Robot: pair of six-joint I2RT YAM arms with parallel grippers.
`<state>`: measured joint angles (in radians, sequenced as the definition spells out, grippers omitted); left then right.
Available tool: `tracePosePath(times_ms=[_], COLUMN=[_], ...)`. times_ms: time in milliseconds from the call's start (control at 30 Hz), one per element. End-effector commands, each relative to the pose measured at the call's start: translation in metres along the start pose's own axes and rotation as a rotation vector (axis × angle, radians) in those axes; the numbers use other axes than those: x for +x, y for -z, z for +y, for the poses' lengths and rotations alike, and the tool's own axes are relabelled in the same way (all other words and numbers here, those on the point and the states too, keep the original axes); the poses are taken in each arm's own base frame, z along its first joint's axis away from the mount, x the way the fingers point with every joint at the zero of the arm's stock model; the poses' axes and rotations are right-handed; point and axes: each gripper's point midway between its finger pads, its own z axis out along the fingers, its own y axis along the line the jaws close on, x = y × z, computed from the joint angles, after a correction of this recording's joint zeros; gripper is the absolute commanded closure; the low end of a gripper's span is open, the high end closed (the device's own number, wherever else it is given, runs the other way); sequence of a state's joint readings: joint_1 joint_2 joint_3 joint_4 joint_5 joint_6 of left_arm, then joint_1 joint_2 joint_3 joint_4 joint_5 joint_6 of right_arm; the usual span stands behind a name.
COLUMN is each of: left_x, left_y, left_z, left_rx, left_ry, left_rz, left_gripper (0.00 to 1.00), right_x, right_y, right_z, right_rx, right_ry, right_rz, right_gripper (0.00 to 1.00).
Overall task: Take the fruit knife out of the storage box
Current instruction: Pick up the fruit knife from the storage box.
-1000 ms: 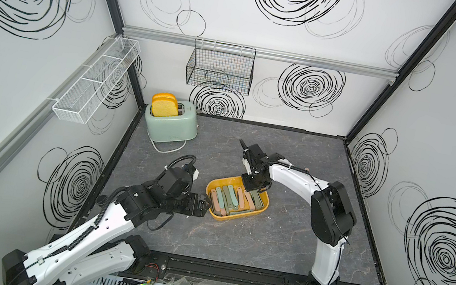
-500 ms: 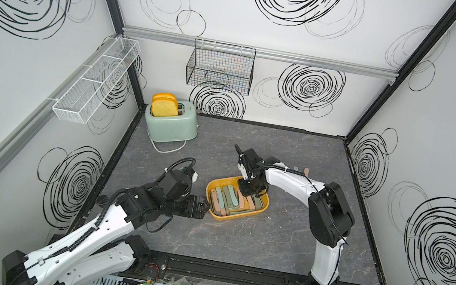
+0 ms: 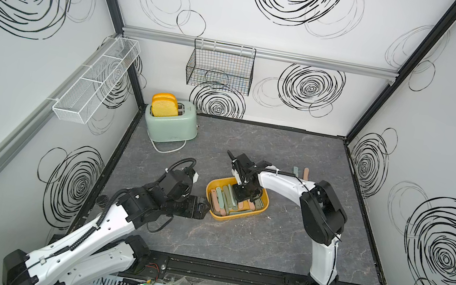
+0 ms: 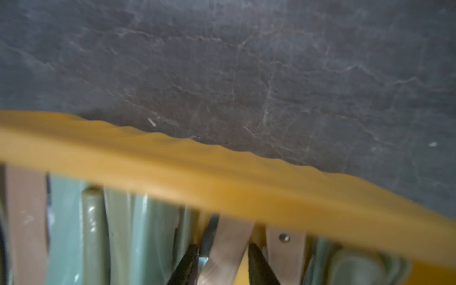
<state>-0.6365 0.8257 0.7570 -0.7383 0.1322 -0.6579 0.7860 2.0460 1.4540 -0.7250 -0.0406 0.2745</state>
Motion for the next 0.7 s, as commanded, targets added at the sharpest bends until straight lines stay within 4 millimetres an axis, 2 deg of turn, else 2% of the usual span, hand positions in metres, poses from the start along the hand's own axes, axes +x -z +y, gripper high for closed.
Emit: tracePosePath(times_ms=[0, 100, 267, 467, 667], left_x=[-0.002, -0.002, -0.002, -0.003, -0.007], left_y=[-0.001, -0.001, 0.0, 0.001, 0.003], left_z=[0.0, 0.0, -0.001, -0.003, -0.007], left_rx=[0.007, 0.011, 0.016, 0.019, 0.026], left_ry=[-0.006, -0.006, -0.008, -0.021, -0.039], left_rz=[-0.011, -0.011, -0.007, 0.002, 0.004], left_gripper=[0.02, 0.02, 0.02, 0.02, 0.02], right_x=[0.007, 0.011, 0.014, -0.001, -0.012], right_y=[-0.014, -0.02, -0.023, -0.01, 0.0], right_z=[-0.003, -0.004, -0.005, -0.003, -0.003], right_rx=[0.023, 0.024, 0.026, 0.037, 0.047], right_ry=[-0.012, -0.013, -0.018, -0.019, -0.029], right_rz=[0.045, 0.061, 0.067, 0.035, 0.015], right_gripper=[0.63, 0.65, 0.78, 0.86, 0.86])
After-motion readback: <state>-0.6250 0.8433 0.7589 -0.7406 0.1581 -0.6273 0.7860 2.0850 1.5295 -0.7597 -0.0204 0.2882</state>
